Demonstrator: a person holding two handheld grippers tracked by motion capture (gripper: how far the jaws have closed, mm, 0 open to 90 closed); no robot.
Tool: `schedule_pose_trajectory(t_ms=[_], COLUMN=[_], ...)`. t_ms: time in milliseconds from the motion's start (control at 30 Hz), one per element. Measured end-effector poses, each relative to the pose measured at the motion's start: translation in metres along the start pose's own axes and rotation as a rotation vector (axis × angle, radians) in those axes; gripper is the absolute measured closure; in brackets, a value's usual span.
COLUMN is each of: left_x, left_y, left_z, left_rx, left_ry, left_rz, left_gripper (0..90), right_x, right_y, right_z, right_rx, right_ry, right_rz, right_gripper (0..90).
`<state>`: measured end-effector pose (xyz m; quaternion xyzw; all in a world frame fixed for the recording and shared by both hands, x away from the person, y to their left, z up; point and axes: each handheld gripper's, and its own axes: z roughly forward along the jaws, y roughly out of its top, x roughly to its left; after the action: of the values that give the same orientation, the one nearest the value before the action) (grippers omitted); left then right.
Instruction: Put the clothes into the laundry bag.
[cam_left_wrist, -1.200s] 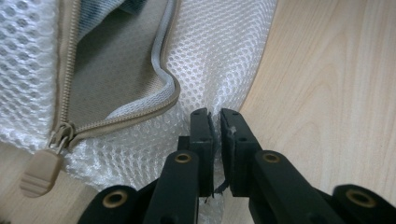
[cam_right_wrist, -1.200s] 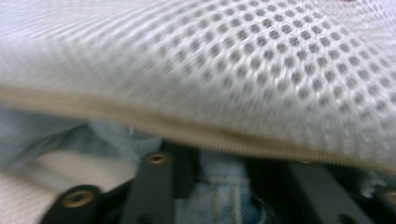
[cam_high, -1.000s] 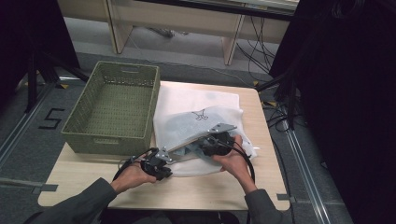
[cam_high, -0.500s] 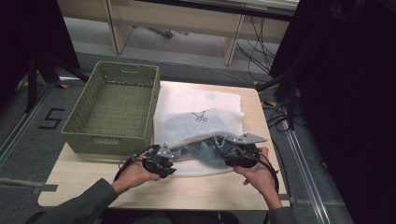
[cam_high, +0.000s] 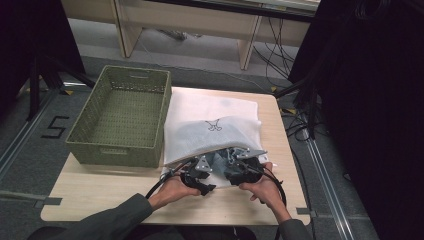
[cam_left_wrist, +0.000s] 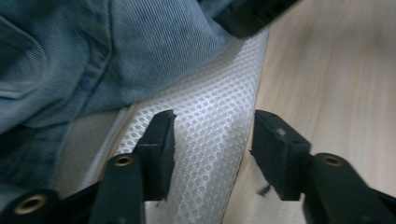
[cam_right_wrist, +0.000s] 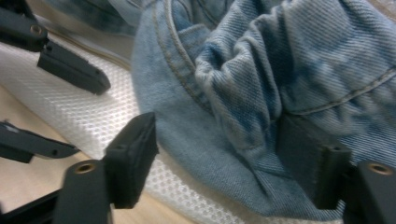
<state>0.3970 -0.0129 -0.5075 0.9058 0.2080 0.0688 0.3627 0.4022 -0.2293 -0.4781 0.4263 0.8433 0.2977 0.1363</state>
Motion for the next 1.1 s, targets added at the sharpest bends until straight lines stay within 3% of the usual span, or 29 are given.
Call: schedule_pose_trajectory(t_ms=[67,133,167,233,267,300,367,400,567,600,633,700,733,767,833,900,967,1033,1100], left_x=[-0.001,-0.003,-0.004,-0.004,-0.004,-0.003,-0.004,-0.004,-0.006,-0.006,-0.006,-0.005,-0.006,-0.005,-0.005,-0.005,-0.005,-0.005,-0.005], left_y=[0.001,0.000,0.000,0.000,-0.001,-0.001,-0.002,-0.002,-0.002,-0.002,-0.002,-0.002,-0.003,-0.002,-0.002,-0.002,-0.003,-0.003,-0.003], left_z=[-0.001,-0.002,-0.003,-0.004,-0.004,-0.004,-0.005,-0.005,-0.005,-0.006,-0.006,-0.007,-0.007,-0.008,-0.007,-0.008,-0.008,-0.009,-0.008], left_rx=[0.015,0.023,0.029,0.038,0.032,0.037,0.038,0.038,0.040,0.043,0.045,0.046,0.050,0.052,0.050,0.051,0.052,0.053,0.049], left_ry=[0.010,0.021,0.031,0.035,0.036,0.032,0.032,0.031,0.022,0.021,0.017,0.014,0.012,0.012,0.008,0.009,0.010,0.007,0.008], left_rz=[0.002,-0.005,0.024,0.028,0.022,0.013,0.014,0.029,0.012,0.015,0.014,0.027,0.020,0.032,0.026,0.024,0.027,0.022,0.027], left_gripper=[58.1,64.1,68.2,74.3,76.9,78.8,81.8,82.5,82.9,83.1,83.3,83.4,83.4,83.4,83.4,83.5,83.5,83.5,83.5], right_x=[-0.001,0.001,-0.002,-0.003,-0.001,-0.002,0.000,-0.002,-0.008,-0.009,-0.015,-0.026,-0.034,-0.043,-0.050,-0.047,-0.044,-0.039,-0.030], right_y=[0.000,0.000,0.000,0.000,0.001,0.001,0.005,0.008,0.023,0.028,0.032,0.040,0.044,0.046,0.047,0.047,0.045,0.044,0.042], right_z=[0.005,0.005,0.006,0.007,0.006,0.009,0.013,0.016,0.029,0.032,0.037,0.040,0.041,0.044,0.047,0.042,0.033,0.019,0.004], right_rx=[-0.035,-0.013,-0.023,-0.019,-0.008,-0.009,-0.004,-0.010,-0.028,-0.023,-0.034,-0.058,-0.070,-0.097,-0.111,-0.086,-0.102,-0.082,-0.091], right_ry=[-0.028,-0.030,-0.049,-0.082,-0.083,-0.101,-0.119,-0.138,-0.195,-0.200,-0.221,-0.260,-0.269,-0.284,-0.267,-0.215,-0.175,-0.110,-0.078], right_rz=[0.012,0.041,-0.005,-0.043,-0.019,-0.051,-0.035,-0.057,-0.052,-0.013,-0.029,-0.014,0.030,0.001,0.015,0.046,0.050,0.064,0.087], right_gripper=[42.6,52.2,59.0,69.2,71.2,73.2,75.2,75.7,76.2,76.2,76.3,76.5,76.5,76.5,74.3,69.5,61.8,52.3,49.8])
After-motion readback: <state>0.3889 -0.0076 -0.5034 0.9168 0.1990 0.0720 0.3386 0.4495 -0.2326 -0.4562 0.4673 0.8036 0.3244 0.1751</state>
